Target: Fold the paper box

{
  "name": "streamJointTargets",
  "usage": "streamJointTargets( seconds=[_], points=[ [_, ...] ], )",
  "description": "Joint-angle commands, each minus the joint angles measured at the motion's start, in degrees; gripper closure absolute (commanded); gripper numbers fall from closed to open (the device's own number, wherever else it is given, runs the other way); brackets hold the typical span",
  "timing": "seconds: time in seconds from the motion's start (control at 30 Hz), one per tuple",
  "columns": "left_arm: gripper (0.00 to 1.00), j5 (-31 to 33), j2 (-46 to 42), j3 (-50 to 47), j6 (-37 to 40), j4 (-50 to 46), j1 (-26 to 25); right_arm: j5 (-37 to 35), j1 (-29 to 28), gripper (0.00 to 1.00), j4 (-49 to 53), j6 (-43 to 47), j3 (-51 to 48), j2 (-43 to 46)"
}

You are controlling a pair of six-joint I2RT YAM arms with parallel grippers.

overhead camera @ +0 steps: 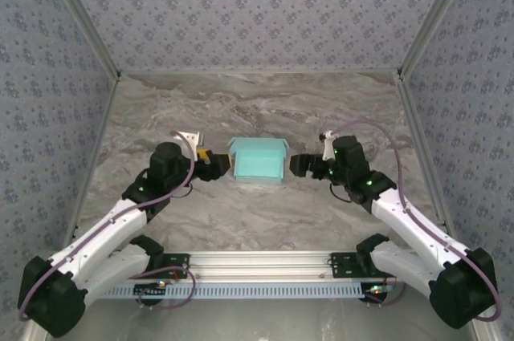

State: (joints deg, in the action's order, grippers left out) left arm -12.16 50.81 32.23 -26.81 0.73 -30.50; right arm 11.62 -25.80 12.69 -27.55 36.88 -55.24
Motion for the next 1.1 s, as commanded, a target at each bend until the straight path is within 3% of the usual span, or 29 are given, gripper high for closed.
streamJointTargets(
  seconds=[0.0, 0.1, 0.2, 0.33, 0.43, 0.6, 0.7, 0.83, 1.07],
  points=[
    [0.12, -1.2, 4.3, 6.6, 3.1, -2.5, 1.7, 7.3, 5.0, 0.00, 1.8, -3.2, 5.1, -5.6],
    [0.10, -5.9, 11.4, 12.3, 2.4, -4.1, 4.0, 15.3, 9.1, 0.02, -1.4, -7.9, 8.2, -12.3],
    [0.10, -12.2, 17.4, 16.1, -2.7, -3.1, 6.5, 17.6, 12.2, 0.00, -3.9, -19.4, 10.1, -16.1],
    [0.10, -15.8, 20.7, 19.3, -16.4, -4.5, 8.4, 19.5, 13.7, 0.00, 2.5, -35.8, 15.8, -21.4],
    [0.10, -18.5, 23.2, 22.4, -24.1, -6.1, 8.9, 23.2, 12.2, 0.00, -2.1, -43.6, 17.3, -25.1],
    [0.09, -19.3, 28.5, 26.7, -25.9, -8.4, 9.1, 22.1, 9.6, 0.00, 1.1, -46.6, 21.7, -30.9],
    [0.09, -21.3, 30.4, 26.5, -30.2, -7.6, 9.1, 21.5, 7.6, 0.00, -3.9, -51.7, 19.5, -32.1],
    [0.11, -17.5, 30.3, 23.9, -32.2, -8.1, 9.0, 22.2, 6.1, 0.00, -5.7, -52.3, 19.8, -34.8],
    [0.16, -21.2, 32.5, 20.4, -41.3, 0.7, 7.3, 21.1, 2.1, 0.11, -7.5, -53.2, 20.0, -36.1]
  ],
)
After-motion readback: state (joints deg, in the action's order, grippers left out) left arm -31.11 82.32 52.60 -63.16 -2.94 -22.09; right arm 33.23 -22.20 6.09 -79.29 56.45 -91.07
